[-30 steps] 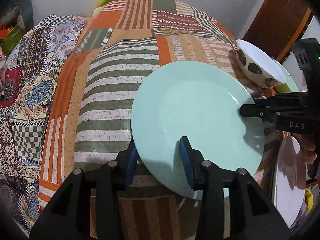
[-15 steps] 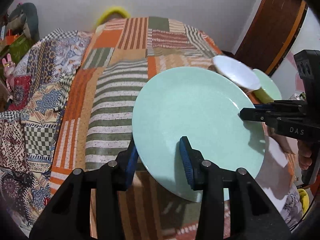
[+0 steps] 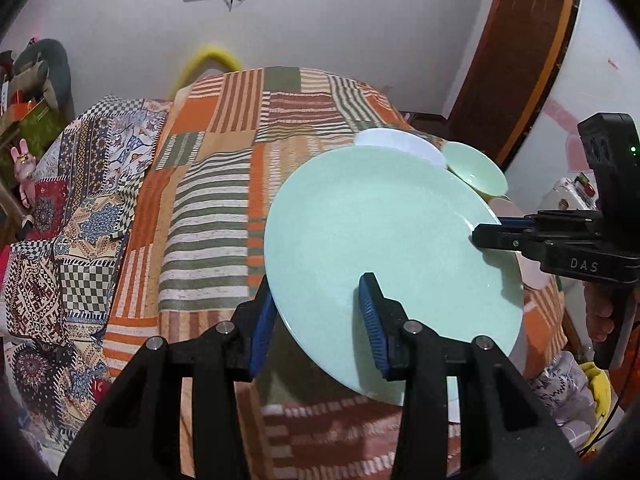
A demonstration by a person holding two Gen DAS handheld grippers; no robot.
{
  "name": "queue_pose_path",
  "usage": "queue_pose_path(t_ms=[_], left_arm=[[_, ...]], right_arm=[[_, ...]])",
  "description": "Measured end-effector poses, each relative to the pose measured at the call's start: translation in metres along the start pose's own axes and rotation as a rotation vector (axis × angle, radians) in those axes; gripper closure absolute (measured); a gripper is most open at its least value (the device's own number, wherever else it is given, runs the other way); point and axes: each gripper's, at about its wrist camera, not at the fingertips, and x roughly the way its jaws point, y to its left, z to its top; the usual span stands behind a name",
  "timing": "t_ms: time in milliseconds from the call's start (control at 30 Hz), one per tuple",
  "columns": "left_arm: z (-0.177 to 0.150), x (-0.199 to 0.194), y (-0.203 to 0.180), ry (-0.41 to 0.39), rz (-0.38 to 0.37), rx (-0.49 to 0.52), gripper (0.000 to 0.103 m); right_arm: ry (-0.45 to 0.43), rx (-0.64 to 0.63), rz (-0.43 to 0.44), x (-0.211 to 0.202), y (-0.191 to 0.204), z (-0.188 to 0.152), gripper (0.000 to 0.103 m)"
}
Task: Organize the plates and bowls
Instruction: 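Lift the mint green plate and carry it toward the white plate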
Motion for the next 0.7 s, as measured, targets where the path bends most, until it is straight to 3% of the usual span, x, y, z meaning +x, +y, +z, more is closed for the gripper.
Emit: queue_pose_path(t_ms=[333,700], left_arm=[[-0.022,-0.011,-0.040,0.014,-0.024,0.014,0.062],[-0.044,0.007,-0.068,0.085,-0.036,0.051,0.062]], right_arm=[[-0.003,0.044,0.003,-0.023,-0.015,-0.040,0.083],[0.021,0.101,-0.006,-0.027,-0.028,-0.076,0.083]])
